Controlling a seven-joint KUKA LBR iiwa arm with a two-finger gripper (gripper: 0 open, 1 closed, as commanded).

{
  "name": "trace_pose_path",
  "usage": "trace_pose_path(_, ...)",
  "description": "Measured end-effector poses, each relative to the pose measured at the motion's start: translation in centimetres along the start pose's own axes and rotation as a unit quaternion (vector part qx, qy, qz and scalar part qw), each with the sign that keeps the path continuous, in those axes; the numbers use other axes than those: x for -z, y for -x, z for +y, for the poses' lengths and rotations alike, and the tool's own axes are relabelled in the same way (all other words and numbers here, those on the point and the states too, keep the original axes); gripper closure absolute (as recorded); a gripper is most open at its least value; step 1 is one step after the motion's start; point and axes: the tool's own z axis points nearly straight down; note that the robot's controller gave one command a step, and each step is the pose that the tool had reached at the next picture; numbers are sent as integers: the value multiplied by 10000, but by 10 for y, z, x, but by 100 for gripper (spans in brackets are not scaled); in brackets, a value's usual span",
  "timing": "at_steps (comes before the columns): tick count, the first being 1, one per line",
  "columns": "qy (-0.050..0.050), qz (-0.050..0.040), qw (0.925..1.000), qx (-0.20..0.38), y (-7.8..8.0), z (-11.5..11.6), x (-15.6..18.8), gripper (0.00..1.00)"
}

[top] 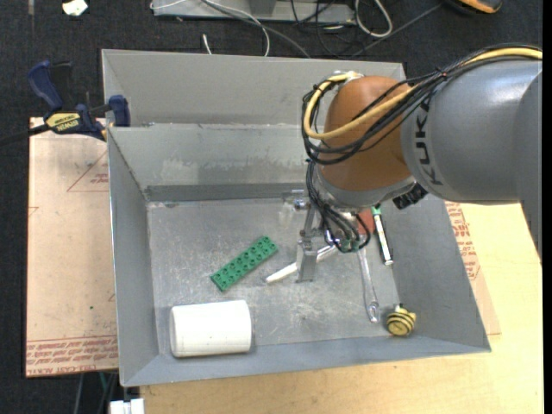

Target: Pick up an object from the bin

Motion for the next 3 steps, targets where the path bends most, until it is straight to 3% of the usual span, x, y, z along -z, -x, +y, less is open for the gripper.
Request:
trace_pose_path(1,3,-39,10000,-10,2,0,5,0)
trace_pose_path(2,0,-48,9968,799,30,53,-13,0)
trace_pose_path(3,0,-39,9943,1065,39,74,-44,0)
